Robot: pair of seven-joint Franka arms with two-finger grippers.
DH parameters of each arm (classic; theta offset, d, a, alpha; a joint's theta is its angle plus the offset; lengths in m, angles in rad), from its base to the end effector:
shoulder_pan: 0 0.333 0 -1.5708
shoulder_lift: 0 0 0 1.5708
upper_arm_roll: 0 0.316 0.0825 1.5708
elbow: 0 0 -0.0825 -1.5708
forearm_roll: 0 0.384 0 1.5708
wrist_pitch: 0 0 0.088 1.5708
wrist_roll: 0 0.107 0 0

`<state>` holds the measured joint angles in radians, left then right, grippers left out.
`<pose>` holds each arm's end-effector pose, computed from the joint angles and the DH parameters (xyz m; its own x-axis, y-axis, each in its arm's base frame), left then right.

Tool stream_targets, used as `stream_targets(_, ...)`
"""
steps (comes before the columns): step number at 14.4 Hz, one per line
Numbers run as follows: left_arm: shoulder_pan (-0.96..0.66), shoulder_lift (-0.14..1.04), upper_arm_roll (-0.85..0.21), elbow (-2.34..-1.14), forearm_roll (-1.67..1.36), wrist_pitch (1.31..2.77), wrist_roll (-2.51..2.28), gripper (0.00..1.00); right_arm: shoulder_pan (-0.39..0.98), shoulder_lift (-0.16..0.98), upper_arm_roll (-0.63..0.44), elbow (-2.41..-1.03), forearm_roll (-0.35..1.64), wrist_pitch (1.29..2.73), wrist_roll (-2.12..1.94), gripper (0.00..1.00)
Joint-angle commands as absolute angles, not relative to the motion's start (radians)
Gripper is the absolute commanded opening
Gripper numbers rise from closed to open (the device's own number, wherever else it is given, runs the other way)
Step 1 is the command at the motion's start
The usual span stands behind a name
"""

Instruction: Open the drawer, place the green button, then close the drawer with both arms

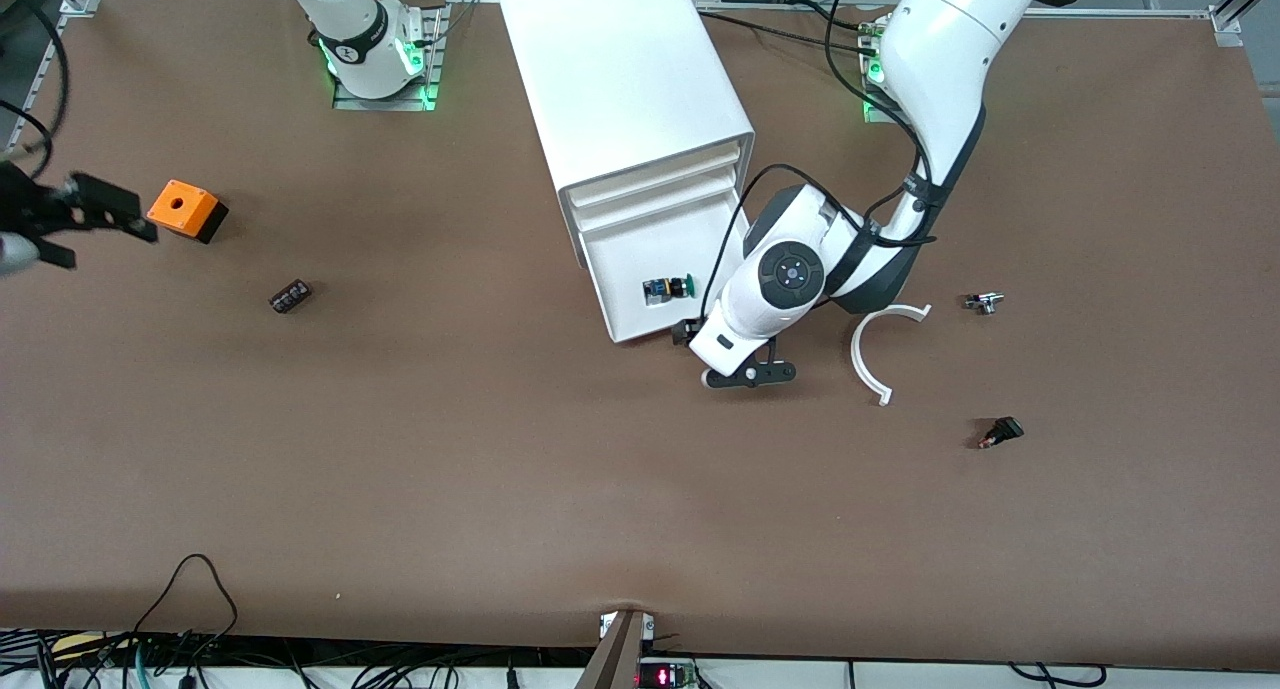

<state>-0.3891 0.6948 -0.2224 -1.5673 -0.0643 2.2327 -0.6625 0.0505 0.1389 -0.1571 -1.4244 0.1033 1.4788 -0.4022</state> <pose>0.5848 -0.3852 0.2419 0.9823 0.1293 -0.1357 0.1477 -0.9797 0.1357 0.5856 -0.0439 0.6071 0.9533 0.2988 -0.0439 0.2929 -0.9501 -0.1073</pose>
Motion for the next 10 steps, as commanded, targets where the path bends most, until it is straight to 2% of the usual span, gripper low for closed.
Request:
stream_targets(1, -0.423, 0.722, -0.215, -1.546, -0.077, 2.243, -0.664, 1.00, 0.032, 0.114, -0.152, -1.457, 0.077, 1.462, -0.437, 1.00)
stream_targets(10, -0.454, 0.721, -0.230, -1.568, -0.080, 2.227, -0.663, 1.00, 0.037, 0.138, -0.167, -1.465, 0.066, 1.486, -0.405, 1.00)
